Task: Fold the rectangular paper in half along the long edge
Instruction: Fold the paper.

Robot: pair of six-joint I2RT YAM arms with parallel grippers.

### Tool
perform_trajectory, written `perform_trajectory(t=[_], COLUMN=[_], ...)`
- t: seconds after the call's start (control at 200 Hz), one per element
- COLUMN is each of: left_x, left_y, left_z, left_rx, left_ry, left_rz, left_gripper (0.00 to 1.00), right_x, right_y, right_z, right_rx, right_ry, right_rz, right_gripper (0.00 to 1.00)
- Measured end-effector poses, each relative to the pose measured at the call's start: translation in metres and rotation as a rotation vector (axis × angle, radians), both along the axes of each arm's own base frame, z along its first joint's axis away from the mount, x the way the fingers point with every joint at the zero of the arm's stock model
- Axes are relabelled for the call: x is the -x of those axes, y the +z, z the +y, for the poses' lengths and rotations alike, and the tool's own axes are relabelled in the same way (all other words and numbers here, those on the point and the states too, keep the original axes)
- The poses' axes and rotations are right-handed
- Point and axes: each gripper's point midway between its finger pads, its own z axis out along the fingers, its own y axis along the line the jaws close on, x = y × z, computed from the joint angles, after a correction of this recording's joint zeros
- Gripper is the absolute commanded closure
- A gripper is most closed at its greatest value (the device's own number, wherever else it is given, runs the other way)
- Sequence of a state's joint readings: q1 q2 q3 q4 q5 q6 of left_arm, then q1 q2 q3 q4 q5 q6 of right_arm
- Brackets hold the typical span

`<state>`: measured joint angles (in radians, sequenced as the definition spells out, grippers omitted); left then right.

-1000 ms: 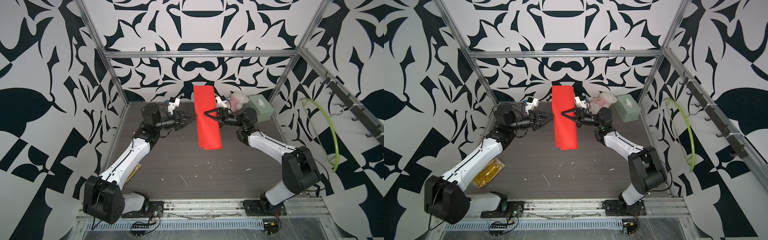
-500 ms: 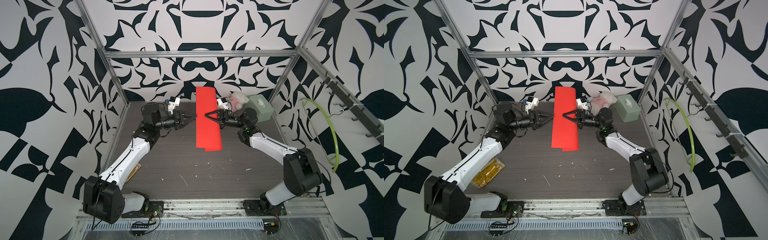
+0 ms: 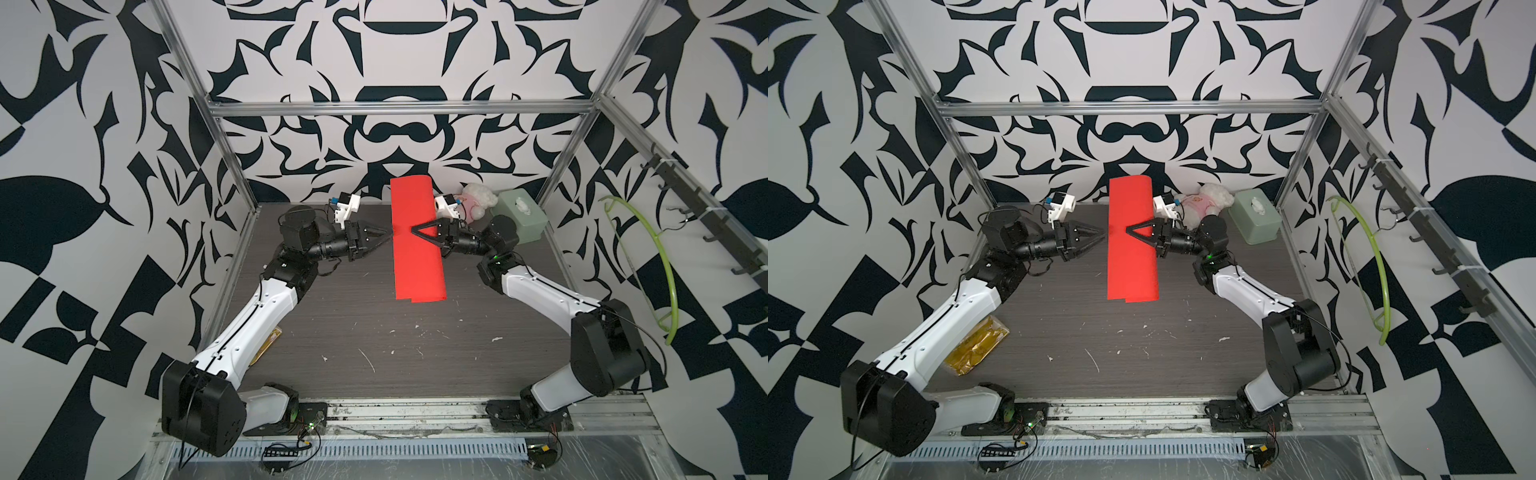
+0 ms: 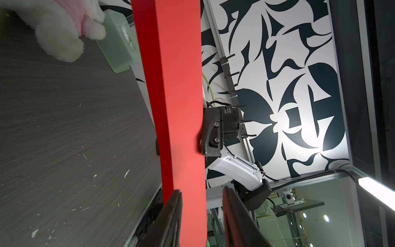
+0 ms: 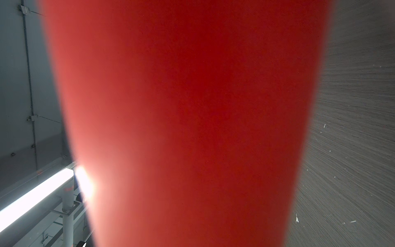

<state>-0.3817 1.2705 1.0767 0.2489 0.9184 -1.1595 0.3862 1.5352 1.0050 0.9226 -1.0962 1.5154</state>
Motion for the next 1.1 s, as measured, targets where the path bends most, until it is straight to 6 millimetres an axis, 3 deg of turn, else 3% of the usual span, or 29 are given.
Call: perform_trajectory(t=[0.64, 1.1], left_x=[-0.004, -0.003], left_y=[-0.02, -0.021], left_z=[-0.006, -0.004], left_rx=[-0.052, -0.117], left_ry=[-0.012, -0.008], left_rz=[0.022, -0.026], left_gripper=[0.63, 0.63], right_x=[0.003, 0.007], right_y=[0.001, 0.005], right_z=[0.002, 0.001], right_rx=[0.001, 0.008], right_ry=[0.009, 0.006], right_rz=[0.001, -0.009], right_gripper=[0.52, 0.52])
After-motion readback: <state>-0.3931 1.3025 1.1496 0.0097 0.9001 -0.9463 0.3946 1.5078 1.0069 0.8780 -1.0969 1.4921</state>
